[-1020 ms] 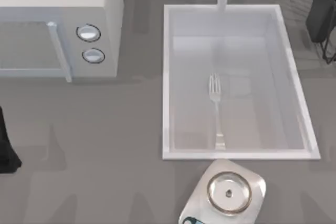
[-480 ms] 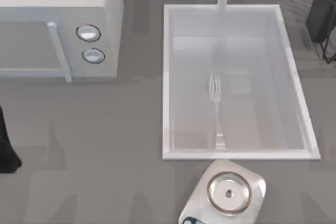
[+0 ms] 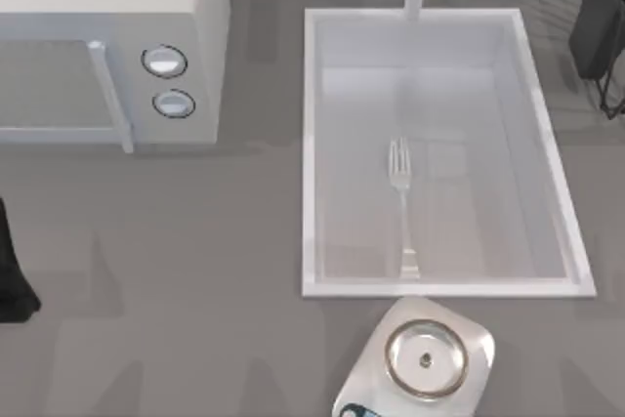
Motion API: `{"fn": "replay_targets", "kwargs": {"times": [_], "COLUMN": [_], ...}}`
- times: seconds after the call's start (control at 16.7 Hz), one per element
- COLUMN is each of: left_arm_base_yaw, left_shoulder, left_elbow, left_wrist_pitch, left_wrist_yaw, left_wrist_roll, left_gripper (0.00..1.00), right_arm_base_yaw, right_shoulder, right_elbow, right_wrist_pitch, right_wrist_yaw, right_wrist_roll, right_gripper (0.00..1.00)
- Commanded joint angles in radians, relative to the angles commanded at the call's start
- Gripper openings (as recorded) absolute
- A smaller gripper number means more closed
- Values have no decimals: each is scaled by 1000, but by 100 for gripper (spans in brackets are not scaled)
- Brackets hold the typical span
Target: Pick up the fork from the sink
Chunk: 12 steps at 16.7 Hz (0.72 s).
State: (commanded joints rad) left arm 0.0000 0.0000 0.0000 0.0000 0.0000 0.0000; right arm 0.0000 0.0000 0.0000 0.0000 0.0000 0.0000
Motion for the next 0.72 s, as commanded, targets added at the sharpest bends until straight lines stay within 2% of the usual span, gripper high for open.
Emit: {"fn": "replay_targets", "kwargs": {"times": [0.3,0.72], "left_arm_base_yaw": [0,0], "left_shoulder": [0,0], "left_elbow": [0,0], "left_wrist_pitch": [0,0], "left_wrist_yaw": [0,0], "left_wrist_roll": [0,0], "left_gripper": [100,100], "right_arm_base_yaw": [26,124], "right_shoulder": [145,695], "right_elbow": [131,621], "right_wrist_pitch": [-82,-386], "right_wrist_yaw": [0,-1], "right_wrist_roll": [34,154], "right_gripper": [100,100]}}
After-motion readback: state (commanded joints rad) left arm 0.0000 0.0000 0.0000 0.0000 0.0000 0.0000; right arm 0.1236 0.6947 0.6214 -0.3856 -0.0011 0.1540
